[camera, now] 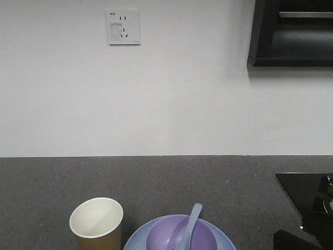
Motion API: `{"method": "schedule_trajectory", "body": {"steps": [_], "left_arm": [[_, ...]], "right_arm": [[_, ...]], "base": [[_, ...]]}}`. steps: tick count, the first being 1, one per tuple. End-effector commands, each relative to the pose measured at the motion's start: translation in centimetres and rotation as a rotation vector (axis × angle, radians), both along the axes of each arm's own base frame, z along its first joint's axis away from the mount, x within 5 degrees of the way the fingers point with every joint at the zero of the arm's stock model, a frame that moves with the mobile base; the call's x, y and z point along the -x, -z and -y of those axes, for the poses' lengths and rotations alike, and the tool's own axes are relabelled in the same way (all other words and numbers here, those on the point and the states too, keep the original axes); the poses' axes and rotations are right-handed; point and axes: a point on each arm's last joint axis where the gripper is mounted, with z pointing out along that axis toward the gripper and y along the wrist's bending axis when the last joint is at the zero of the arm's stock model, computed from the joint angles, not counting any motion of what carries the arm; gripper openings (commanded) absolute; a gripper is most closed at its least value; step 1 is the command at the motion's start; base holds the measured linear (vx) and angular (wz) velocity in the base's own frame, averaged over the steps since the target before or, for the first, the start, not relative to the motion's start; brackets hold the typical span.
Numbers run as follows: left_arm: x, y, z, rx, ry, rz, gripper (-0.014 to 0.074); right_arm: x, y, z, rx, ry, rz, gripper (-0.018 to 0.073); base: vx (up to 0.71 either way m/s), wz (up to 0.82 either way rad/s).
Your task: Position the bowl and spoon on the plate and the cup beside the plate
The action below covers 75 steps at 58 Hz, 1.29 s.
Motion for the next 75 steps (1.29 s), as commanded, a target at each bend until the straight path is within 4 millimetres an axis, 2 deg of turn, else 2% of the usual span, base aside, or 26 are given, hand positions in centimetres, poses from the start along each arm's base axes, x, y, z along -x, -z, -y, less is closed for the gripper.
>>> {"method": "schedule_trajectory", "body": {"steps": [1,8,16,21,27,34,42,52,54,60,75], "left_arm": [[-0.1,0.2,0.1,0.018,0.013,0.055,-0.0006],[-0.1,0.2,0.1,0.018,0.013,0.055,-0.0006],[-0.1,0.2,0.1,0.018,0.013,0.055,-0.0006],[-0.1,0.2,0.1,0.018,0.012,0.055,-0.0007],[-0.1,0.2,0.1,0.018,0.012,0.055,-0.0007],[-0.1,0.2,0.1,0.018,0.012,0.055,-0.0007],[-0.1,0.2,0.1,0.018,0.012,0.055,-0.0007],[-0.1,0.2,0.1,0.018,0.012,0.054,-0.0007],[-0.1,0.2,0.1,0.018,0.012,0.051,-0.0007],[-0.1,0.2,0.1,0.018,0.012,0.050,-0.0007],[-0.1,0.2,0.1,0.018,0.012,0.050,-0.0007]], "right_arm": [[-0.3,-1.3,0.2,-0.034,0.035,0.067,0.0424],[0.2,-1.6,0.8,0.010,0.063,0.131,0.0393],[1.3,-1.3,2.6,-0.059,0.229,0.221,0.0221],[1.8,0.1,3.9,-0.068,0.350,0.278,0.0105],[2.7,3.2,5.2,0.041,0.456,0.350,-0.0016],[4.1,6.9,6.1,0.125,0.544,0.410,-0.0015],[5.7,10.6,6.5,0.130,0.607,0.462,-0.0013],[6.1,15.4,6.4,0.127,0.607,0.465,-0.0012],[6.0,15.6,6.4,0.132,0.602,0.401,-0.0012],[6.0,16.1,6.4,0.142,0.587,0.355,-0.0012],[6.0,16.1,6.3,0.136,0.582,0.355,-0.0012]], "base": [[0.00,0.00],[0.00,0.00],[0.00,0.00],[0.00,0.00],[0.00,0.00],[0.00,0.00],[0.00,0.00],[0.00,0.00],[0.00,0.00],[0.00,0.01],[0.00,0.00]]}}
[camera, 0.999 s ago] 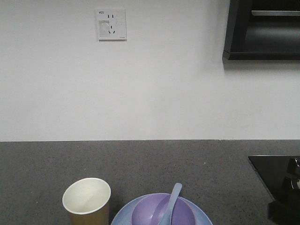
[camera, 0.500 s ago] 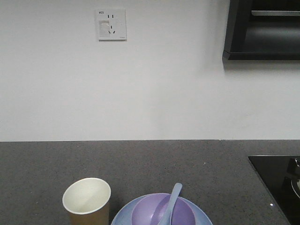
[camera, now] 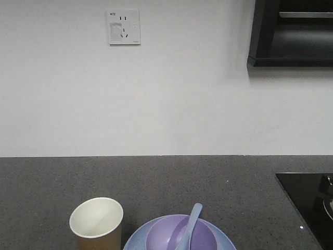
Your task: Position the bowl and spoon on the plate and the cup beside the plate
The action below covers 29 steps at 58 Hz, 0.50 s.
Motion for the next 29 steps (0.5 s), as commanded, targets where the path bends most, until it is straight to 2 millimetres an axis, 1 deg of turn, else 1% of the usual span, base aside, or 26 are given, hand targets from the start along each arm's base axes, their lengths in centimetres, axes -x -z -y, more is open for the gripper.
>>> {"method": "schedule_trajectory", "body": {"steps": [1,29], "left_arm": [[-0.12,0.13,0.12,0.016,0.012,0.058,-0.0007],[-0.12,0.13,0.12,0.016,0.012,0.058,-0.0007]], "right_arm": [[0.01,-0.15,-0.07,0.007,-0.009,0.071,-0.0012],[0.01,-0.15,-0.07,0.007,-0.009,0.071,-0.0012]], "base": [[0.00,0.00],[0.00,0.00]]}}
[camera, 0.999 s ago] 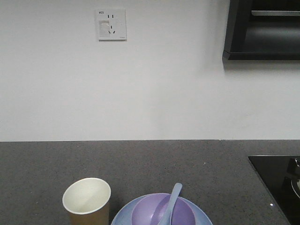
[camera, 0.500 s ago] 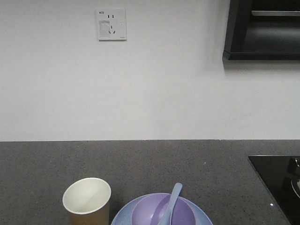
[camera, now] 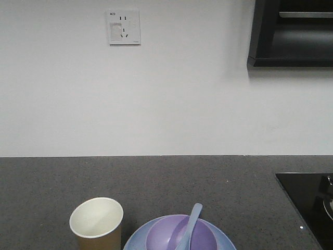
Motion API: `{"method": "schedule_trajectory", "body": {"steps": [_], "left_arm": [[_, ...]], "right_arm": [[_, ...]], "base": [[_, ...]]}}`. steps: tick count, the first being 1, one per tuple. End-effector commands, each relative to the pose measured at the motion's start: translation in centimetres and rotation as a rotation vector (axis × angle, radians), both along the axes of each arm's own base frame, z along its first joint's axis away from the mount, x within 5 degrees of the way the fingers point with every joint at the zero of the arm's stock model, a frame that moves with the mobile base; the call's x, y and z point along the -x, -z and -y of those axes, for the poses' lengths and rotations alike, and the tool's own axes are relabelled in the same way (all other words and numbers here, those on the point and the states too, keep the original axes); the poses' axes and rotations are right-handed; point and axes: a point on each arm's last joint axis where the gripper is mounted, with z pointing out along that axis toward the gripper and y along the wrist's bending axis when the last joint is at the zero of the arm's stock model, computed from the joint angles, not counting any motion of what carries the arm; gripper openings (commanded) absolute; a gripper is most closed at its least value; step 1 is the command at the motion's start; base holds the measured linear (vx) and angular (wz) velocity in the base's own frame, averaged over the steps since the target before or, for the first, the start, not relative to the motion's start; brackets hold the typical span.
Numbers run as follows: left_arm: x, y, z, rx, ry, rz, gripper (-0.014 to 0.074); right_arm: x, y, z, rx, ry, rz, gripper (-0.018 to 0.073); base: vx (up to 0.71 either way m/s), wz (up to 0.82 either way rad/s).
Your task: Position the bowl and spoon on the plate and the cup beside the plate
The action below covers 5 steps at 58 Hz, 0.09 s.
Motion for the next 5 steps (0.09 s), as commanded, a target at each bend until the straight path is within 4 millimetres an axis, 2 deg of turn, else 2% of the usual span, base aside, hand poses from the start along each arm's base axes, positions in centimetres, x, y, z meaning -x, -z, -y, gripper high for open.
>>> {"method": "schedule_trajectory", "body": {"steps": [1,5], "left_arm": [[-0.12,0.13,0.12,0.014,0.013,0.058,-0.0007],[-0.12,0.13,0.12,0.014,0.013,0.058,-0.0007]], "right_arm": [[0.01,-0.18,-0.07,0.007,-0.009,0.073,-0.0012],[0.01,-0.18,-0.07,0.007,-0.009,0.073,-0.0012]], "base": [[0.00,0.00],[0.00,0.00]]}}
